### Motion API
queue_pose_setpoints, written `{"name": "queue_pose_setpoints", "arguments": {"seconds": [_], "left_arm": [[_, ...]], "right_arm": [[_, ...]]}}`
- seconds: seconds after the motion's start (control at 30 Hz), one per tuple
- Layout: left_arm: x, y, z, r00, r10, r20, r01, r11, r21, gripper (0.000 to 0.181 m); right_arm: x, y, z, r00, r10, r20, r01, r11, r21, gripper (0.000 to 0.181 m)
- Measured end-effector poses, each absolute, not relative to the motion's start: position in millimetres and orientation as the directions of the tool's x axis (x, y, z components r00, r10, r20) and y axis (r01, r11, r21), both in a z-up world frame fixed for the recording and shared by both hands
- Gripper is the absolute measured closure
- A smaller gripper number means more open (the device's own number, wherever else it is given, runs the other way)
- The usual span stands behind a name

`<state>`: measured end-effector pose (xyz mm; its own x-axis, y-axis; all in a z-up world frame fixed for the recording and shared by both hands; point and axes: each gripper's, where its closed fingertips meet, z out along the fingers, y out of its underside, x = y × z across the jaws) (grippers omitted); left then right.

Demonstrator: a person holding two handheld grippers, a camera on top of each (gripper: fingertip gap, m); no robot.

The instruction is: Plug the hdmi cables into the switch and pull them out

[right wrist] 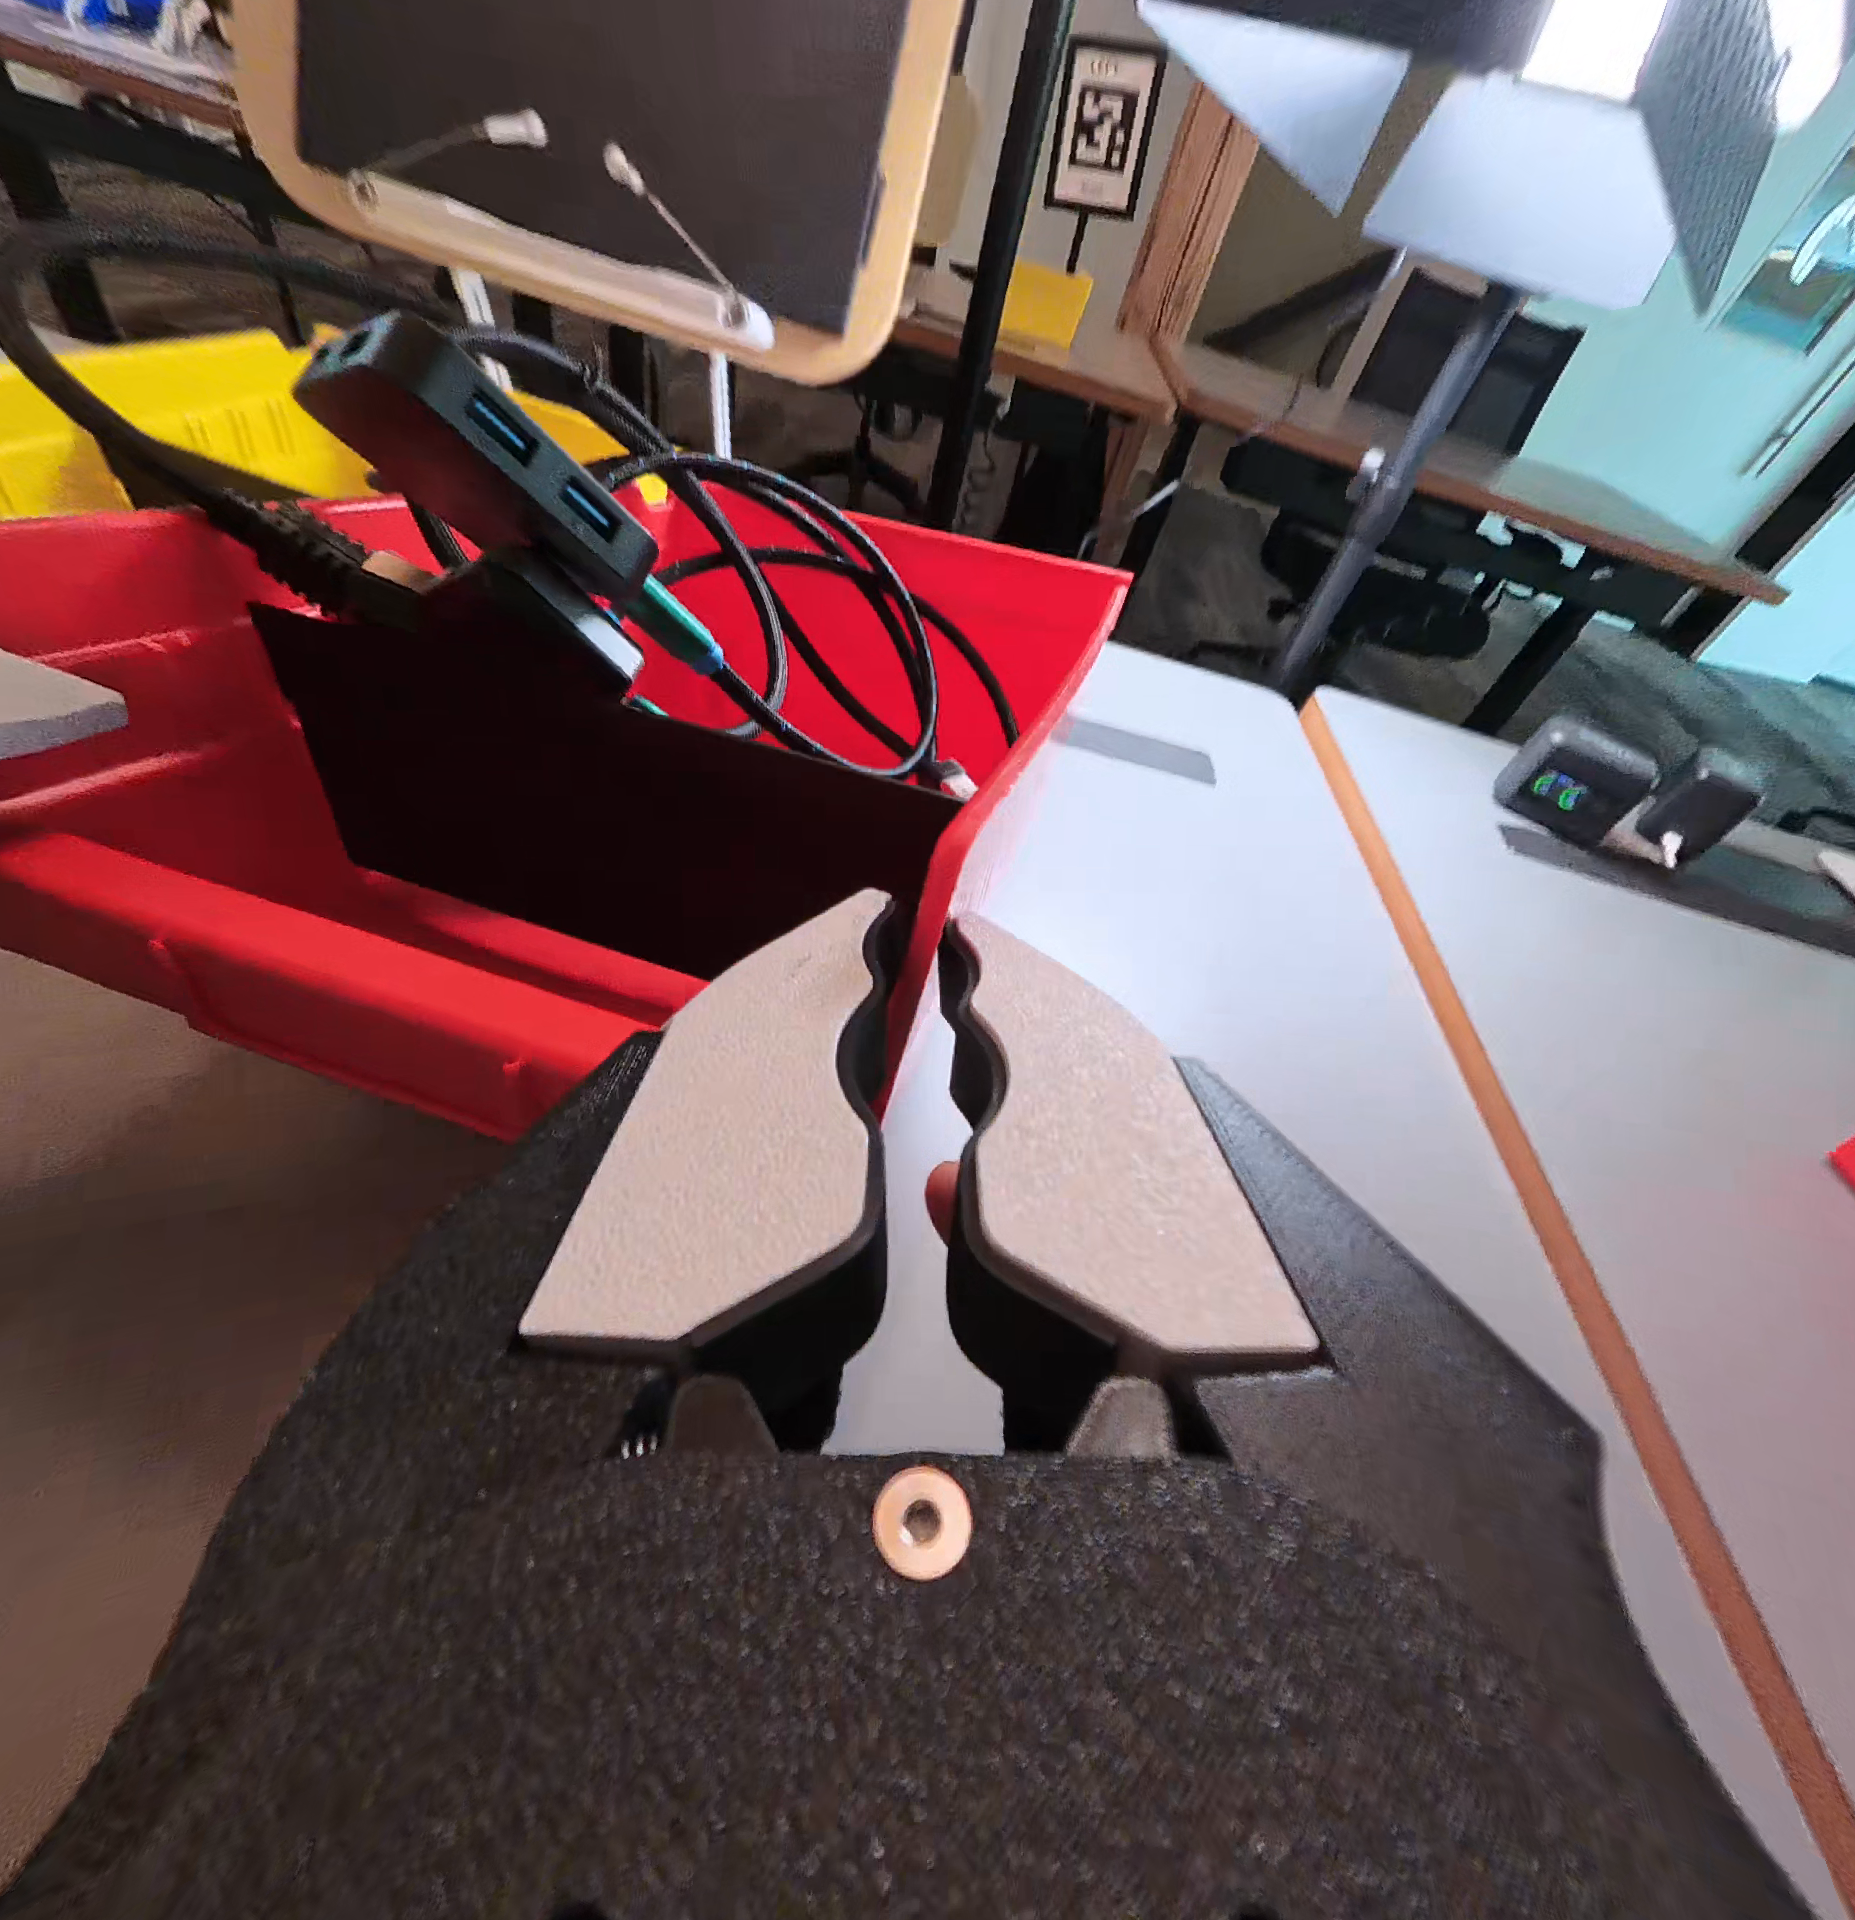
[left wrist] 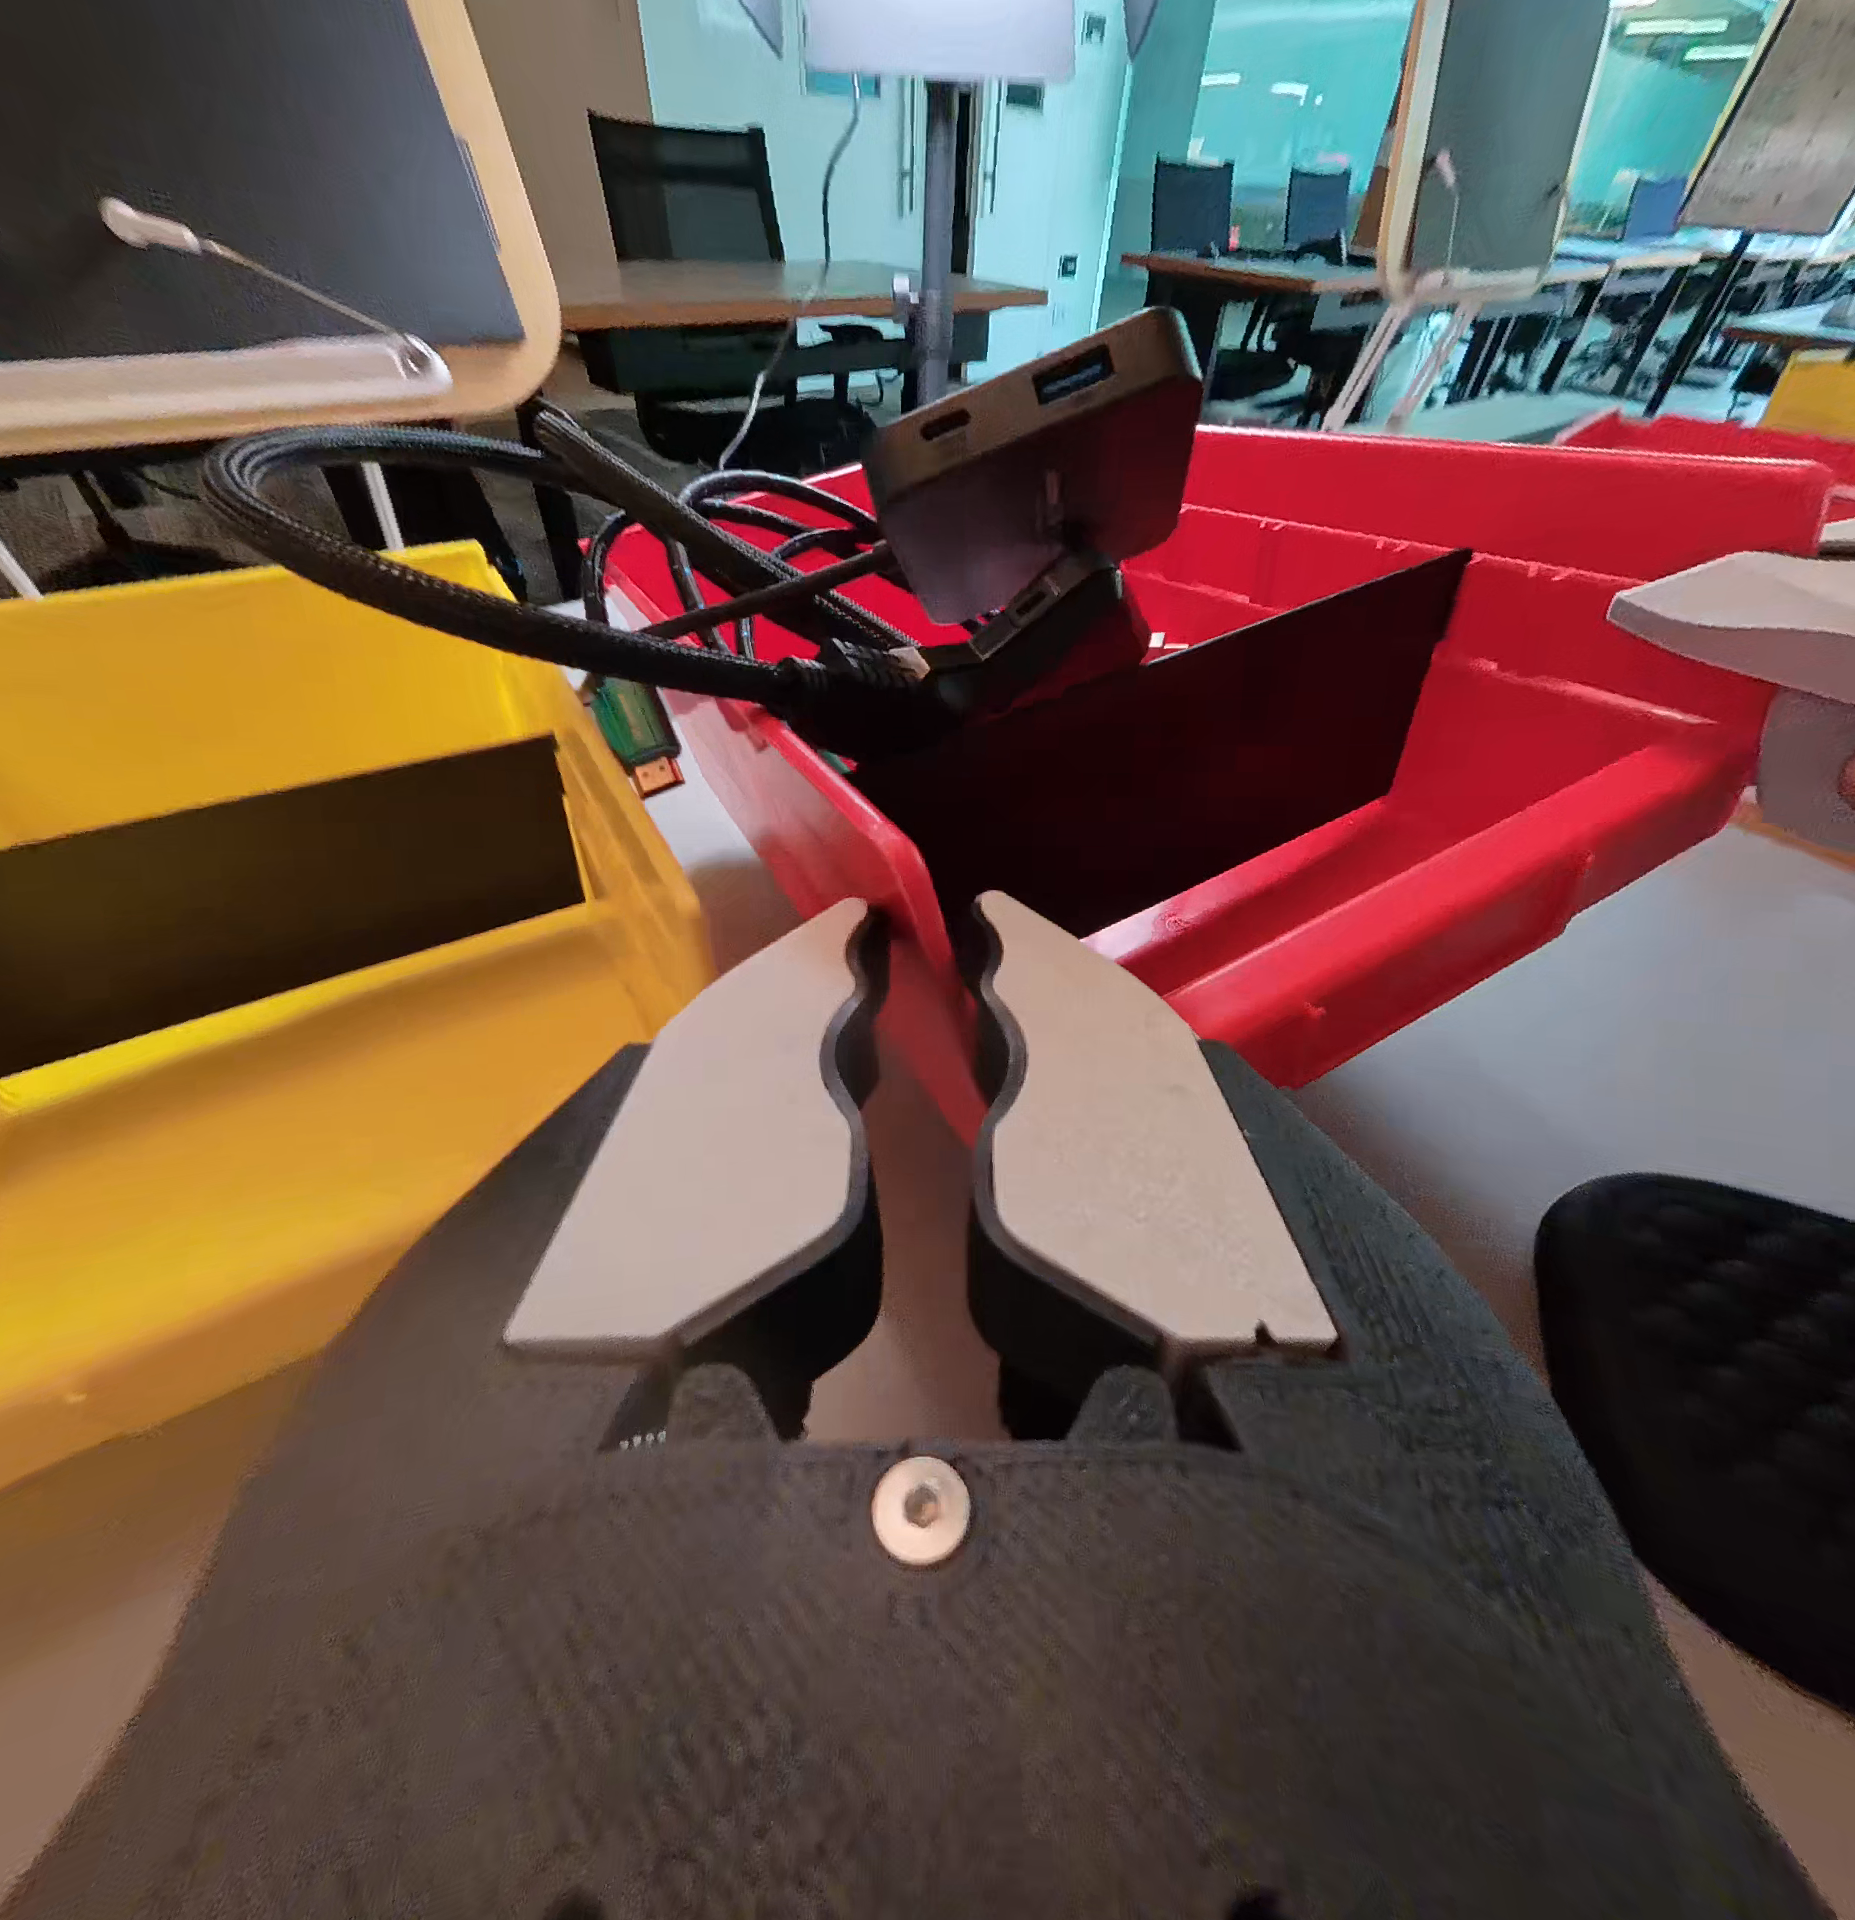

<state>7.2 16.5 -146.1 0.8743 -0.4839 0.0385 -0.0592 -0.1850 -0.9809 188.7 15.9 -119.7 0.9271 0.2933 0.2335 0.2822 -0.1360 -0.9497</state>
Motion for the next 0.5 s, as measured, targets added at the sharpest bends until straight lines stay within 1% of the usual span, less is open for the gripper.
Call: {"name": "queue_pose_setpoints", "arguments": {"seconds": [0.27, 0.4, 0.5], "left_arm": [[-22, -7, -85, 0.872, -0.487, 0.045, 0.013, -0.069, -0.998, 0.167], [-58, -29, -54, 0.901, -0.432, -0.04, -0.039, 0.011, -0.999, 0.167], [-104, -48, -36, 0.933, -0.345, -0.098, -0.088, 0.046, -0.995, 0.167]], "right_arm": [[158, -9, -51, 0.911, 0.278, 0.306, 0.317, 0.004, -0.948, 0.176], [127, -24, -26, 0.898, 0.339, 0.282, 0.265, 0.096, -0.959, 0.174], [82, -29, -14, 0.868, 0.432, 0.244, 0.197, 0.152, -0.969, 0.173]]}}
